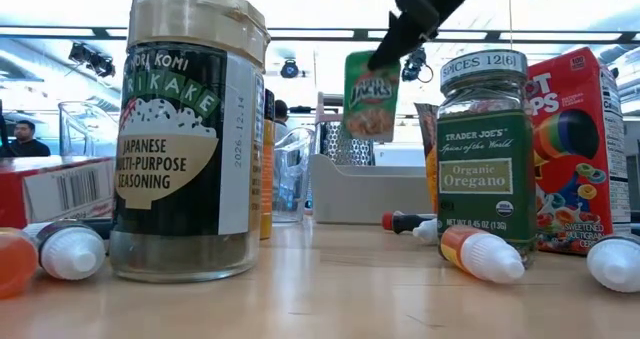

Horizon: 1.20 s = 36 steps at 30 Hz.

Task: Pick & Place Kitchen Items
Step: Put the green cereal box into the gray bin

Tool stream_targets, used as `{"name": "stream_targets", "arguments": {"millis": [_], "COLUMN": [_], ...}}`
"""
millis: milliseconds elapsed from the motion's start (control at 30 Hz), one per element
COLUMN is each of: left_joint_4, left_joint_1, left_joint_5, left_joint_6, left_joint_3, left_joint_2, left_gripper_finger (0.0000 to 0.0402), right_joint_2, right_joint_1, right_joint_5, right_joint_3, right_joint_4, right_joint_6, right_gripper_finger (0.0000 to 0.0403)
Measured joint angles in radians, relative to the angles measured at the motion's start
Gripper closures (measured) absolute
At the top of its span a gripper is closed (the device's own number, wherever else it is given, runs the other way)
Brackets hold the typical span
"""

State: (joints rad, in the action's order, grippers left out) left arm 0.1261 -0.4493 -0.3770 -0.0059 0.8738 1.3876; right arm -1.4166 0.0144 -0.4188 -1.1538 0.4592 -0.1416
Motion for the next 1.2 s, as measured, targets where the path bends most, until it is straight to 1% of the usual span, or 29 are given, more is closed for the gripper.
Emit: {"name": "stream_targets", "arguments": {"millis": [67,233,300,433,500,700,833,1200], "left_joint_4": [-0.002,-0.002,-0.002,-0.003,-0.003,-0.005,-0.007,-0.008], "left_joint_1": [0.0,0.0,0.0,0.0,0.0,0.0,0.0,0.0], "left_joint_5": [0.0,0.001,0.0,0.001,0.001,0.001,0.001,0.001], "left_joint_6": [0.0,0.002,0.002,-0.008,-0.015,-0.024,-0.024,-0.024], "left_joint_3": [0.0,0.0,0.0,0.0,0.0,0.0,0.0,0.0], "left_joint_2": [0.0,0.0,0.0,0.0,0.0,0.0,0.0,0.0], "left_gripper_finger": [0.0177,0.0177,0.0177,0.0177,0.0177,0.0177,0.0177,0.0177], "right_joint_2": [-0.02,-0.088,-0.122,-0.172,-0.192,-0.245,-0.266,-0.277], "right_joint_1": [0.029,0.106,0.124,0.151,0.165,0.208,0.222,0.238], "right_joint_5": [0.04,0.29,0.348,0.361,0.364,0.457,0.464,0.461], "right_joint_3": [0.0,0.0,0.0,0.0,0.0,0.0,0.0,0.0], "right_joint_4": [-0.005,-0.017,-0.026,-0.097,-0.145,-0.202,-0.214,-0.257], "right_joint_6": [-0.058,-0.077,-0.112,-0.211,-0.23,-0.209,-0.215,-0.243], "right_gripper_finger": [0.0284,0.0284,0.0284,0.0284,0.0284,0.0284,0.0281,0.0217]}}
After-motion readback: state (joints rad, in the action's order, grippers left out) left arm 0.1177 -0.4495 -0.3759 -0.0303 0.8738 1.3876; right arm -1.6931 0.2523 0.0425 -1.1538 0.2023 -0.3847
